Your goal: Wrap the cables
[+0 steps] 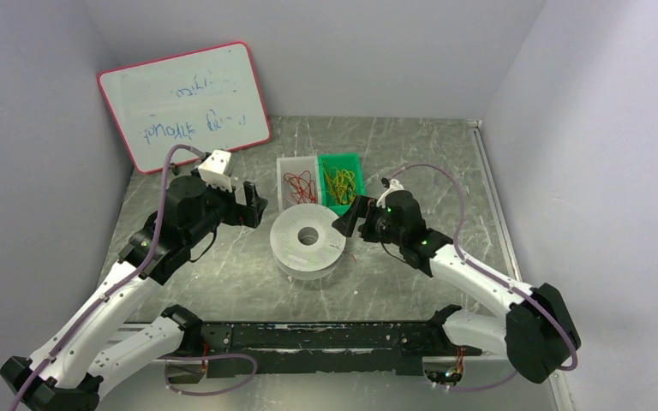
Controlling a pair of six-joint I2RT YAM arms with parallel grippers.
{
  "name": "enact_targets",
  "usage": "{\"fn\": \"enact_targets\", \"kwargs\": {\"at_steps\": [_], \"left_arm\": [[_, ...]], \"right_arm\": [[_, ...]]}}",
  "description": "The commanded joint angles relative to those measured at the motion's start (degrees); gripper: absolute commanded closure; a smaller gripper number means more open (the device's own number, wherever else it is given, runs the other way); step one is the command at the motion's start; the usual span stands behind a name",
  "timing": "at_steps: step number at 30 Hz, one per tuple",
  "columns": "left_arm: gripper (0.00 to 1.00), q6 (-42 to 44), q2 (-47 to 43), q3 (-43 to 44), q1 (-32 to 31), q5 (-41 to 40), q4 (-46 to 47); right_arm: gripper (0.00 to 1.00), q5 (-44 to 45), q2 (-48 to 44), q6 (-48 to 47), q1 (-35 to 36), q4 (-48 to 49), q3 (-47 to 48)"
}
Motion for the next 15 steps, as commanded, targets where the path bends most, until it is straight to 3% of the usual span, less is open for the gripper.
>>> {"fn": "enact_targets", "kwargs": {"at_steps": [1, 15], "left_arm": [[0.01, 0.78, -1.06, -0.27, 0.42, 0.31, 1.32], [0.01, 1.04, -2.29, -0.32, 0.36, 0.12, 1.38]], "right_arm": [[0.04, -2.66, 3.38, 9.52, 0.23, 7.01, -2.91], [0.19, -7.81, 12.82, 28.73, 2.77, 30.95, -13.14]]}}
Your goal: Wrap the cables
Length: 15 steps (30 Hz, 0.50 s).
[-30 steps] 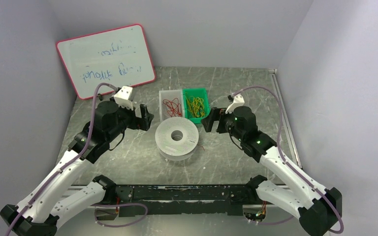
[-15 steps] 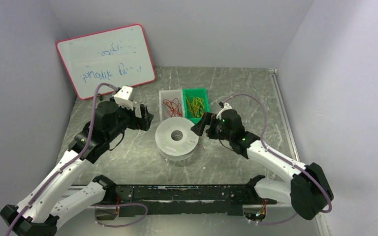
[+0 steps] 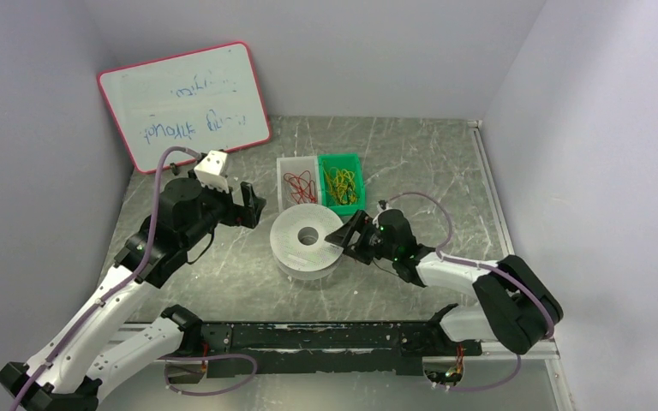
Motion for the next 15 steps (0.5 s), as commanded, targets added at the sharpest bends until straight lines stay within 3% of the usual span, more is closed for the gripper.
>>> {"fn": "enact_targets", "kwargs": {"at_steps": [1, 6, 15], "left_arm": [[0.01, 0.99, -0.83, -0.3, 0.42, 0.15, 1.32], [0.01, 1.0, -1.01, -0.35, 0.35, 0.31, 1.26], [0.01, 1.0, -1.37, -0.31, 0.35, 0.08, 1.25]], "right_arm": [[0.2, -1.23, 2.35, 6.93, 2.27, 10.52, -1.44], [0.29, -0.81, 4.87, 10.93, 4.24, 18.29, -3.39], [0.52, 0.36, 3.98, 11.84, 5.27, 21.53, -4.57]]}}
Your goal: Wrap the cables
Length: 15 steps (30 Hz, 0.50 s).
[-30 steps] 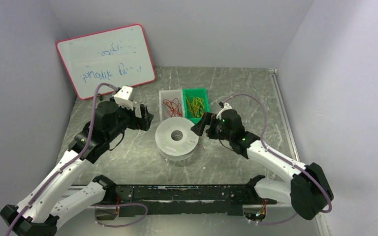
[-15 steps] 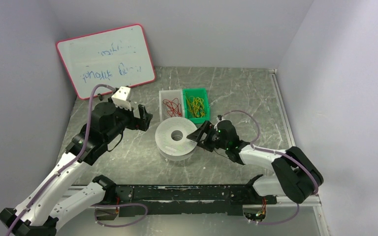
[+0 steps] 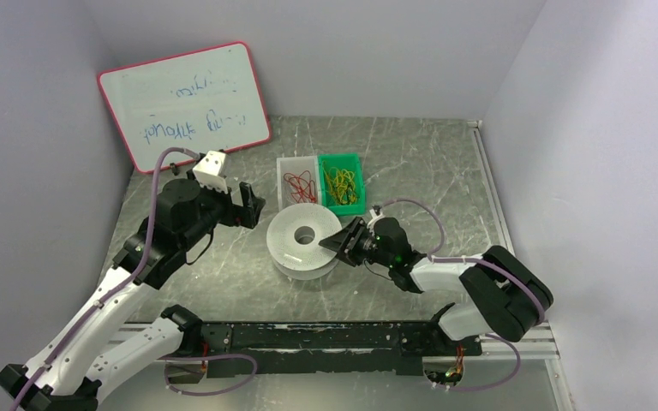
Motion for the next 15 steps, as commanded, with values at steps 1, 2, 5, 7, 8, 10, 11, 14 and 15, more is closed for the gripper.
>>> {"fn": "enact_targets", "kwargs": {"at_steps": [1, 2, 5, 7, 8, 10, 11, 14, 15], "left_arm": [[0.01, 0.98, -0.86, -0.32, 0.39, 0.07, 1.27], [0.0, 0.98, -0.9, -0.34, 0.35, -0.01, 1.29], [0.01, 0.98, -1.05, -0.33, 0.35, -0.02, 1.31], [0.0, 0.98, -1.13, -0.35, 0.41, -0.02, 1.31], [0.01, 0.98, -1.11, -0.29, 0.38, -0.02, 1.29], [0.0, 0.97, -1.09, -0.28, 0.35, -0.02, 1.26], [0.01, 0.98, -1.04, -0.24, 0.35, -0.02, 1.21], [0.0, 0.92, -1.2, -0.23, 0.4, -0.1, 1.18], [0.01, 0.89, -1.22, -0.34, 0.38, -0.23, 1.1]], "right_arm": [[0.54, 1.21, -2.07, 0.57, 0.53, 4.65, -0.65], [0.58, 1.33, -2.63, 0.35, 0.51, 4.35, -0.52], [0.71, 1.93, -4.58, 0.2, 0.48, 4.49, -0.83], [0.78, 2.46, -6.31, -0.32, 0.56, 3.97, -0.77], [0.81, 2.52, -6.94, -0.7, 0.52, 3.35, -0.45], [0.89, 2.33, -8.16, -2.12, 0.56, 1.42, 0.5], [0.94, 2.45, -8.74, -2.7, 0.57, 0.12, 1.09], [1.0, 2.92, -11.04, -3.77, 0.52, -2.28, 1.63], [1.0, 3.04, -11.96, -4.23, 0.56, -3.2, 1.93]]}}
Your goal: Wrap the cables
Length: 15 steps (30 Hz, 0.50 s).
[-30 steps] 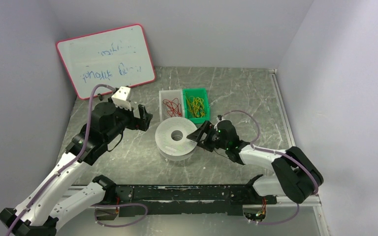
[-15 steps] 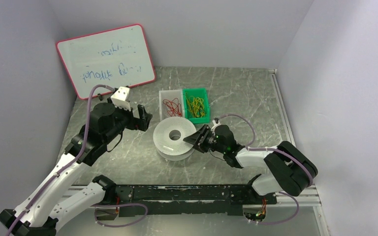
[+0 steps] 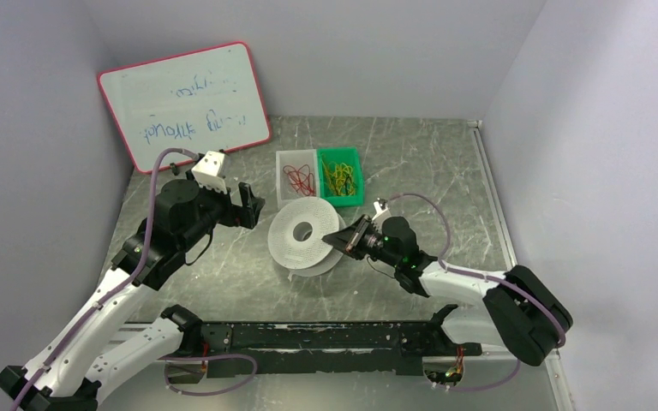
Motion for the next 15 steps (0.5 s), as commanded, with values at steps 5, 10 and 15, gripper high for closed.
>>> {"fn": "enact_targets", "kwargs": {"at_steps": [5, 10, 15], "left_arm": [[0.01, 0.78, -1.16, -0.43, 0.4, -0.3, 1.18], [0.0, 0.73, -1.16, -0.3, 0.36, -0.04, 1.18], [0.01, 0.65, -1.51, -0.36, 0.4, 0.18, 1.29]], "right_arm": [[1.0, 1.7, -8.25, -7.36, 0.15, -11.19, 5.47], [1.0, 3.87, -14.45, -12.82, 0.11, -24.26, 10.25], [1.0, 8.06, -20.19, -18.32, 0.17, -36.66, 15.27]]}}
